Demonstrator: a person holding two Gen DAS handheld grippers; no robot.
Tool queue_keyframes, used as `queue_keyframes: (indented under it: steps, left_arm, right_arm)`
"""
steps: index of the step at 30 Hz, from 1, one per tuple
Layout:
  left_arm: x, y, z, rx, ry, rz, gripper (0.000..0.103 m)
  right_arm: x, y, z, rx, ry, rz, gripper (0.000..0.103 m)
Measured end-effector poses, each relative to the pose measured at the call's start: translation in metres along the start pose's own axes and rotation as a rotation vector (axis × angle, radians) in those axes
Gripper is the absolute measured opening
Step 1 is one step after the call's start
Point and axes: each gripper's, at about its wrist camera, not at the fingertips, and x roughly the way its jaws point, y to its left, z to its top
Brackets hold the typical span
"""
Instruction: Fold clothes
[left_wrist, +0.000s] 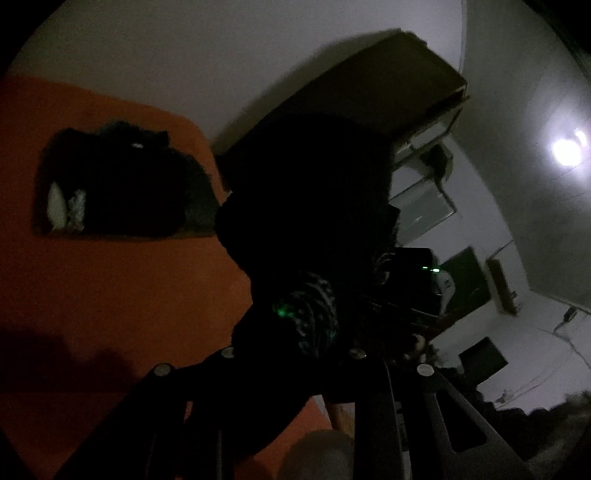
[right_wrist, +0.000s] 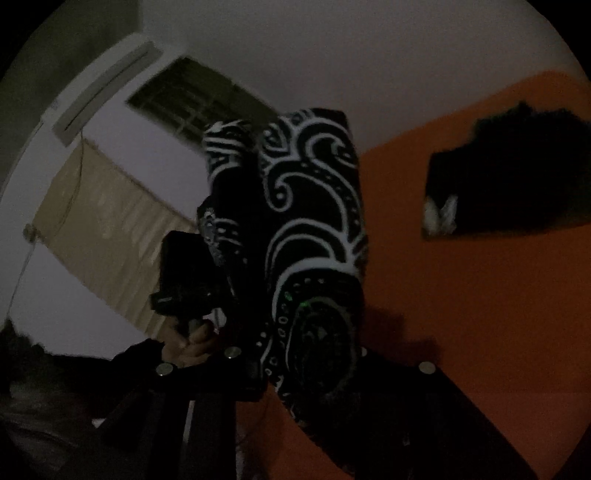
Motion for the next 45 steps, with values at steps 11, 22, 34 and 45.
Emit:
queue_keyframes:
  steps: [11,22,34,45]
  left_arm:
    - [0.2,0.023,0.062,-0.109,-0.008,0.061,0.024]
    - [0.303,0.091,0.15,-0.122,0.019,0.068,0.024]
    - [0.387,0.282,0.281,-0.355,0.141,0.255,0.025]
    - [0.363,0.321,0.315,-0.445,0.209,0.342,0.043]
  right_arm:
    - [-0.105,-0.124,0.068,0.137,-0.029,-0.177,0.021]
    - [-0.112,-0.287,0.161,0.181,-0.041,-0.191,0.021]
    - [0.026,-0.483,0.312,0.317,0.099,-0.305,0.021]
    - [0.061,-0.535,0.362,0.367,0.125,-0.624,0.063]
